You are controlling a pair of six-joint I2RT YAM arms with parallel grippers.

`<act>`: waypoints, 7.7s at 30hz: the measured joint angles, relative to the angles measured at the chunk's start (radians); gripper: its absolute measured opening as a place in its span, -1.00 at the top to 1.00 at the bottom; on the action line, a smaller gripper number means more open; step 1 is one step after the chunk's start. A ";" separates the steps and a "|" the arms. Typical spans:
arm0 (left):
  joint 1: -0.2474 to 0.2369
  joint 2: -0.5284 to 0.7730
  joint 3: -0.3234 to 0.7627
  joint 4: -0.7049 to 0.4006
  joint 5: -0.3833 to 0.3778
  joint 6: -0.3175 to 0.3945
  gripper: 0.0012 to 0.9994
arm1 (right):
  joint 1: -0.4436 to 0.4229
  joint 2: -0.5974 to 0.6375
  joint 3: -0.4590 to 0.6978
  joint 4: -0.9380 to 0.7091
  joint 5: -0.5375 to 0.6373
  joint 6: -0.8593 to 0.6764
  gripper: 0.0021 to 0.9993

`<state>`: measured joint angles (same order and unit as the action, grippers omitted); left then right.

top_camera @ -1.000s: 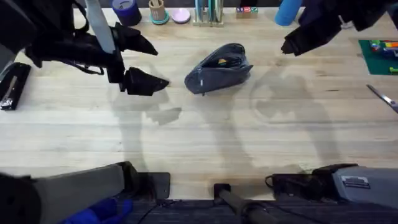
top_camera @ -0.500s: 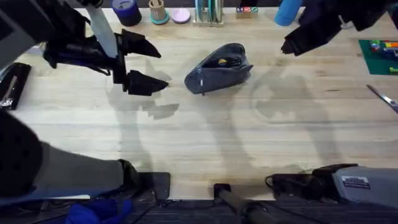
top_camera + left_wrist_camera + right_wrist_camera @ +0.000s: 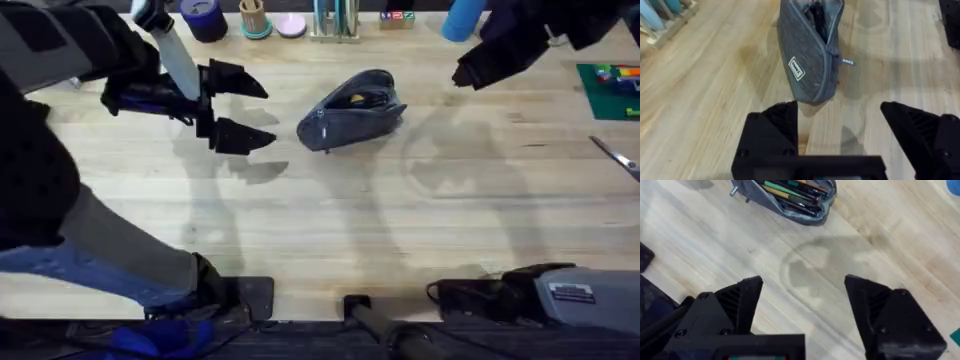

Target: Unzip the bag, pick up the pens from the table one at a time and place them inside, then zip the bag closed.

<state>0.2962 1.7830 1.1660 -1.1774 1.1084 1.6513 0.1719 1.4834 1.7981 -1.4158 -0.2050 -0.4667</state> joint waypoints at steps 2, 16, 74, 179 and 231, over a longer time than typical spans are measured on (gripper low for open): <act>0.000 0.019 0.000 0.000 0.001 0.004 -0.99 | 0.000 0.000 0.000 0.000 0.000 0.000 -0.99; 0.000 0.049 0.000 0.004 0.006 0.011 -0.99 | 0.000 0.000 0.000 0.001 -0.196 0.049 -0.99; 0.000 0.049 0.000 0.004 0.006 0.017 -0.99 | 0.507 0.018 -0.256 0.343 0.321 1.043 -0.99; 0.000 0.049 0.000 0.004 0.006 0.017 -0.99 | 0.610 0.378 -0.337 0.764 0.401 0.921 0.18; 0.000 0.049 0.000 0.004 0.006 0.017 -0.99 | 0.611 0.378 -0.255 0.634 0.399 0.911 0.94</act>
<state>0.2962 1.8317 1.1656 -1.1736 1.1149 1.6684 0.7826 1.8610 1.5436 -0.7823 0.1938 0.4442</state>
